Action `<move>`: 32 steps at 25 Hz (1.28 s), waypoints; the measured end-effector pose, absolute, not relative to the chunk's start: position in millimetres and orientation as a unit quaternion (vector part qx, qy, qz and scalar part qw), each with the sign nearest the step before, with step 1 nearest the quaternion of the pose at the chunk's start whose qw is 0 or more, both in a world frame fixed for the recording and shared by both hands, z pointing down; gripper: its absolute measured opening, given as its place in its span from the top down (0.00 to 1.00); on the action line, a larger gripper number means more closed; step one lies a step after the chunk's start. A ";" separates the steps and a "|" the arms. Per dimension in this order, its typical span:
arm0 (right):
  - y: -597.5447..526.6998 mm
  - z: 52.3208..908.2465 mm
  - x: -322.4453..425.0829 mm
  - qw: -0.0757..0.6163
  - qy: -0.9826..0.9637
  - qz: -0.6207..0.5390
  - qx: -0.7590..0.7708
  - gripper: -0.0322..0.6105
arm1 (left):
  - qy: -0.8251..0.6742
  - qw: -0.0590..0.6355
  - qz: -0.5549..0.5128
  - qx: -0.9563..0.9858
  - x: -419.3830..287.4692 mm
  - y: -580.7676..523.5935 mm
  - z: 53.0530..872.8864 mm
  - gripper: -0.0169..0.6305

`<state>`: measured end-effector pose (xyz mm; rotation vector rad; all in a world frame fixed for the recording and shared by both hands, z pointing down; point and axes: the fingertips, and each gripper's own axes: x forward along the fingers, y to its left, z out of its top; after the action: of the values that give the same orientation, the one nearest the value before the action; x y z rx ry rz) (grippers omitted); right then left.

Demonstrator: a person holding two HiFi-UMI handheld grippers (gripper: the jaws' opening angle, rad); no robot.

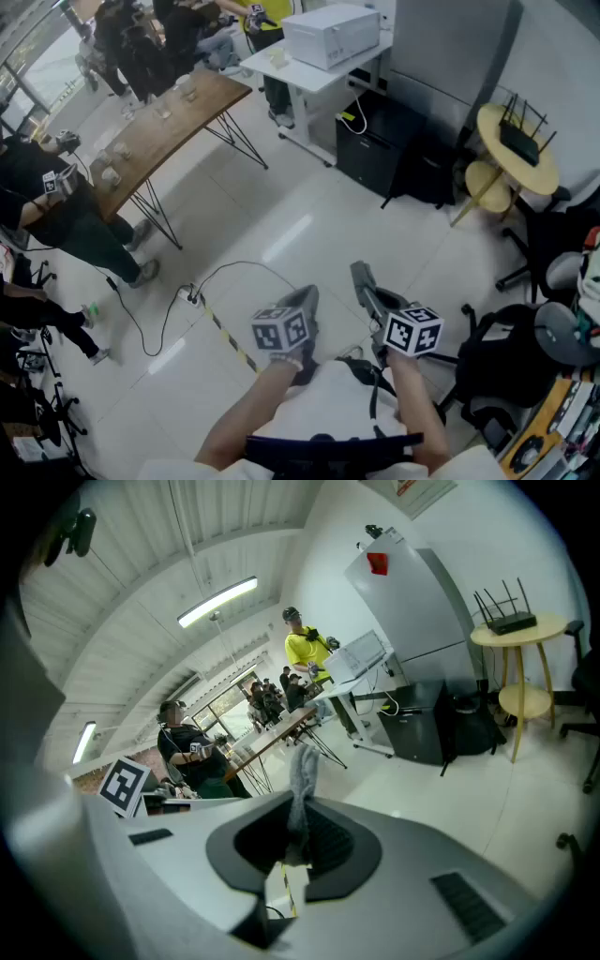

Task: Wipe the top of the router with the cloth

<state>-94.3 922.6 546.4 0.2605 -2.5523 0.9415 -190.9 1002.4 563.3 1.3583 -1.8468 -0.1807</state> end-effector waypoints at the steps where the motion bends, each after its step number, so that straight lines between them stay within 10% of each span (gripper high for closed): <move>1: 917.6 544.4 -91.7 0.202 -0.915 0.337 0.091 0.89 | -0.732 0.409 -0.071 0.540 -187.3 996.6 562.8 0.98; 32: 683.9 558.7 -43.8 0.166 -0.877 0.378 0.244 0.89 | -0.612 0.432 -0.001 0.662 -145.0 712.0 575.6 0.98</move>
<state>-43.8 683.9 558.7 0.6954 -2.4984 1.0759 -145.0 712.0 575.6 1.6507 -1.5249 -0.0020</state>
